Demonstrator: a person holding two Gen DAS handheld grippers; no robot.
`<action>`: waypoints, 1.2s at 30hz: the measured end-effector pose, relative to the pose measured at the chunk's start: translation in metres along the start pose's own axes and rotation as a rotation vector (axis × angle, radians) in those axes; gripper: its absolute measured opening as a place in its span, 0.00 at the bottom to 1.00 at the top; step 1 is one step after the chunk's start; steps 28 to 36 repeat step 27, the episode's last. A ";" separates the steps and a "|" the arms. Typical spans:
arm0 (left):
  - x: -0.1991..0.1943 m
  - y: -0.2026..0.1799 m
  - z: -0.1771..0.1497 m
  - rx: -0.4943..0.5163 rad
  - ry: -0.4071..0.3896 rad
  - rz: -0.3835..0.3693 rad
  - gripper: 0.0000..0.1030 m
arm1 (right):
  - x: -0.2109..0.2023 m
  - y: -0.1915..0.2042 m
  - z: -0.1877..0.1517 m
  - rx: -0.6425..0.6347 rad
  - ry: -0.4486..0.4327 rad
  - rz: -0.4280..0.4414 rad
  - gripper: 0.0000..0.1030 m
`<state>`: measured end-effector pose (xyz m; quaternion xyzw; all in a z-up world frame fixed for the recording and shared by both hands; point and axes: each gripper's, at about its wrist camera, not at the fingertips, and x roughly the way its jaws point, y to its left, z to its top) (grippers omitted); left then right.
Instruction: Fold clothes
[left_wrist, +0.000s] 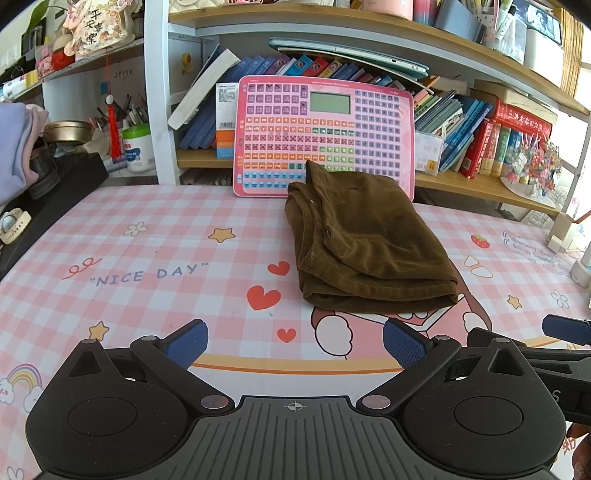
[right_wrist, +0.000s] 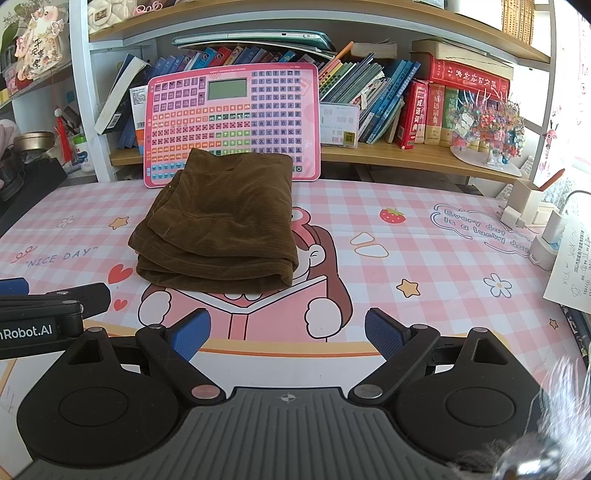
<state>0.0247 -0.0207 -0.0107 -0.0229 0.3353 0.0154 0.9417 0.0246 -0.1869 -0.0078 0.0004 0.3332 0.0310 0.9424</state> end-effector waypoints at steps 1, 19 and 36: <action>0.000 0.000 0.000 0.000 0.000 0.000 0.99 | 0.000 0.000 0.000 0.000 0.000 0.000 0.88; 0.001 0.001 -0.001 -0.017 0.012 0.001 1.00 | 0.000 0.000 -0.001 0.001 0.002 0.001 0.88; 0.002 0.000 -0.001 -0.014 0.017 0.007 1.00 | 0.000 -0.001 -0.001 0.002 0.005 0.001 0.88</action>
